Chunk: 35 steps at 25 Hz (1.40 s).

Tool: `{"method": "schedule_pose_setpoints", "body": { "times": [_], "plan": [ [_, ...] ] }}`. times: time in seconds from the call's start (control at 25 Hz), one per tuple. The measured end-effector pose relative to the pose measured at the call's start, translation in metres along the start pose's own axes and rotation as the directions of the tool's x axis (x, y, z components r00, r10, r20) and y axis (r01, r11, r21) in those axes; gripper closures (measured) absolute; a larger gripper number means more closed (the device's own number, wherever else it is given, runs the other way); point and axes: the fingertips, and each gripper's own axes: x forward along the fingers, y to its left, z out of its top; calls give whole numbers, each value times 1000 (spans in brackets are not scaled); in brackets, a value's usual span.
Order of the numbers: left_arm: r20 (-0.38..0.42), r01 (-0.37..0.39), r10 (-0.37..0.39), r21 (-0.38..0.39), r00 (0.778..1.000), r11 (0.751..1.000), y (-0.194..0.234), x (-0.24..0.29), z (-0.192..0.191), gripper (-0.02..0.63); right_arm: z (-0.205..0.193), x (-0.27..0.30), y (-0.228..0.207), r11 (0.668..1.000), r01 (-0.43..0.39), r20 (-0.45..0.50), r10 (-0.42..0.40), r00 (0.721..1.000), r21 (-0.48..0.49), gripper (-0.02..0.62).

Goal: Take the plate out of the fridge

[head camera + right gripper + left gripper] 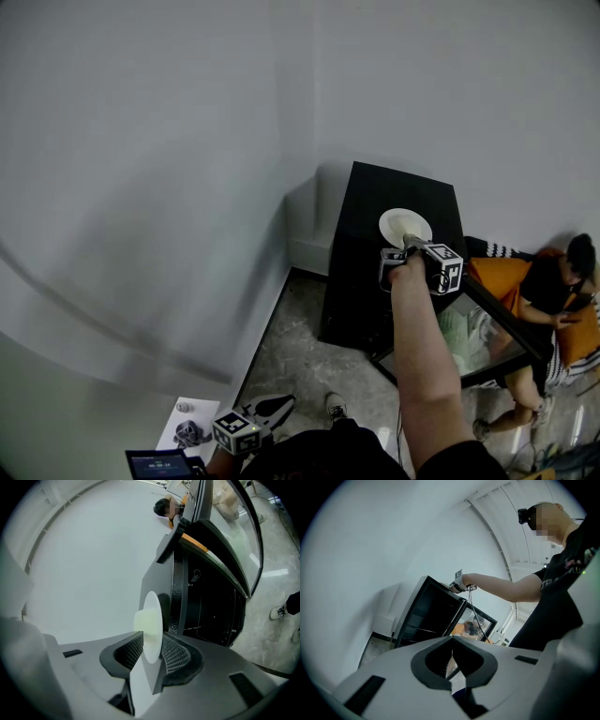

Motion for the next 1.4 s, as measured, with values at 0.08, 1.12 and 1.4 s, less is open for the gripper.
{"method": "schedule_pose_setpoints", "body": {
  "times": [0.08,1.12,1.4],
  "plan": [
    [3,3,-3,-7,1000,1000,-1,-1,0,600,0,-3,-5,1000,13,7,-13,1000,-2,465],
    [-42,33,-33,0,999,999,-6,-8,-18,600,2,-27,-16,992,-98,-19,97,995,-78,353],
    [-66,39,-39,-11,997,999,-9,-8,-24,600,-7,-34,-9,979,-192,-81,187,979,-72,354]
  ]
}}
